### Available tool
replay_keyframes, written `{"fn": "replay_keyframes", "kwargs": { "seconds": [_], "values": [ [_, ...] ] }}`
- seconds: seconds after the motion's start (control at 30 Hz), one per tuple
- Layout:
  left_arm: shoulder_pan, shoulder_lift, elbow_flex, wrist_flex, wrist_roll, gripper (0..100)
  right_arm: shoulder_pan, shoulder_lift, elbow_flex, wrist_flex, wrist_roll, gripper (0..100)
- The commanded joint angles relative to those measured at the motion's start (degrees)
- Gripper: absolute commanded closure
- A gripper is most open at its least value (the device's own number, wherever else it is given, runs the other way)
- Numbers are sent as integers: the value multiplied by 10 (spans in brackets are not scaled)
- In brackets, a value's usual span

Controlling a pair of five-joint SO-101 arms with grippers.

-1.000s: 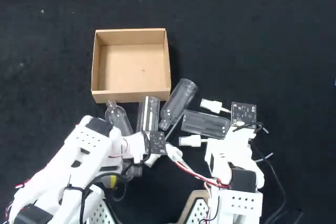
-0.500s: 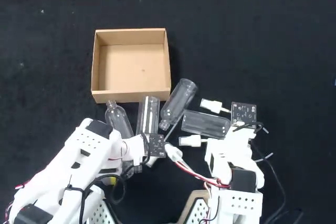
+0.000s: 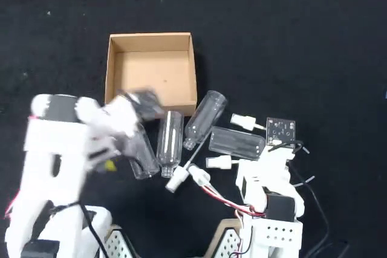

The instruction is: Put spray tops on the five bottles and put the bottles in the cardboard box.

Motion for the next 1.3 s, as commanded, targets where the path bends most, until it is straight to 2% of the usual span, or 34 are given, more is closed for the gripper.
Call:
{"fn": "replay_keyframes", "kwargs": {
  "seconds": [0.0,0.1,0.2,0.3,0.43,0.57,0.73,0.8,0.93,1.0,1.27],
  "values": [
    [-226,4,-37,-19,-1,902,11,-52,-1,4,4,987],
    [-363,32,23,-109,0,902,11,-52,-1,4,4,987],
    [-467,98,90,-216,0,902,10,-52,-1,4,4,987],
    [-537,164,115,-295,14,902,10,-52,-1,4,4,987],
    [-586,214,115,-354,81,901,10,-52,-1,4,4,987],
    [-598,222,119,-377,125,902,11,-52,-1,4,4,987],
    [-596,226,115,-377,126,888,11,-52,-1,4,4,987],
    [-596,227,113,-377,108,825,11,-52,-1,4,4,987],
    [-596,227,109,-382,95,621,11,-52,-1,4,4,987],
    [-596,227,107,-383,92,576,11,-52,-1,4,4,987],
    [-567,233,39,-357,89,631,11,-52,-1,4,4,987]
  ]
}}
